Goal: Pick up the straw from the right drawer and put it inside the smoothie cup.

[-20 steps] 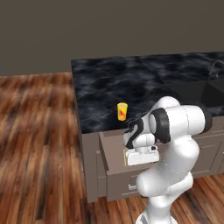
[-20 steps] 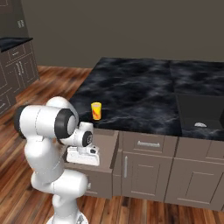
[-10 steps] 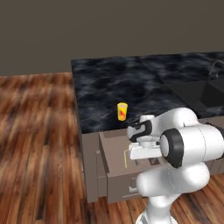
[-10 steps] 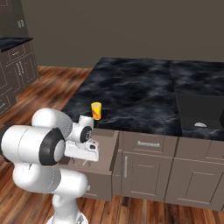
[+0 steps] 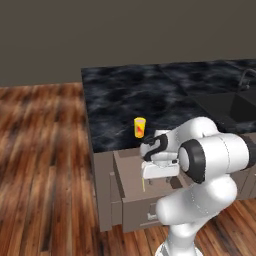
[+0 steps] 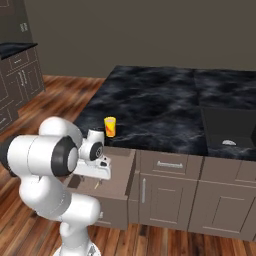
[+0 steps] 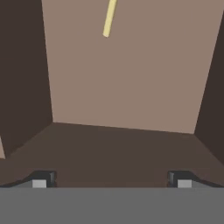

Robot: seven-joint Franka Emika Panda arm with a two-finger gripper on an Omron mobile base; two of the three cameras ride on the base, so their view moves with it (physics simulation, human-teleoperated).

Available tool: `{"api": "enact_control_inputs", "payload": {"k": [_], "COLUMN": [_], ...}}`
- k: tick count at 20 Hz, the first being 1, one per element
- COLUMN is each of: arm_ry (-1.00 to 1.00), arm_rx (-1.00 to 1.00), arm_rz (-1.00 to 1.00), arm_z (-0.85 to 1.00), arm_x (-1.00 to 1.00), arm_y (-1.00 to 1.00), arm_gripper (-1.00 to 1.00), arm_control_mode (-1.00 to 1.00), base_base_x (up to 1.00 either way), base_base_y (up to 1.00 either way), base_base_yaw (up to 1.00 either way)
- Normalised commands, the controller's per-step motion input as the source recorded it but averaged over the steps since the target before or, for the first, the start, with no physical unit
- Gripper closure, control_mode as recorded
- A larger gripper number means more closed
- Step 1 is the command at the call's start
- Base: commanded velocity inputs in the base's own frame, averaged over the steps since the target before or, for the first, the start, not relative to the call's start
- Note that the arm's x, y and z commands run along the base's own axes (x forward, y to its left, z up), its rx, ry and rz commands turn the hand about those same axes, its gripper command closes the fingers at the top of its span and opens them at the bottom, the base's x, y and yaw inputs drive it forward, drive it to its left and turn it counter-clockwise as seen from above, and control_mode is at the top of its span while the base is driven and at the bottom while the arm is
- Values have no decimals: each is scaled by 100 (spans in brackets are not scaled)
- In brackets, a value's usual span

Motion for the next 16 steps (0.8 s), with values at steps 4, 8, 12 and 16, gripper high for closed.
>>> {"api": "enact_control_inputs", "payload": {"k": [4,8,12,16], "arm_ry": [-1,-11,-12,-11], "arm_rx": [0,0,0,0], "arm_rz": [0,-2,-2,-1], "arm_z": [-1,-18,-23,-25], "arm_x": [42,13,19,21], "arm_y": [6,0,0,0], "arm_gripper": [-100,-100,-100,-100], "arm_control_mode": [-100,-100,-100,-100], "base_base_x": [0,0,0,0], "base_base_y": [0,0,0,0], "base_base_yaw": [0,0,0,0]}}
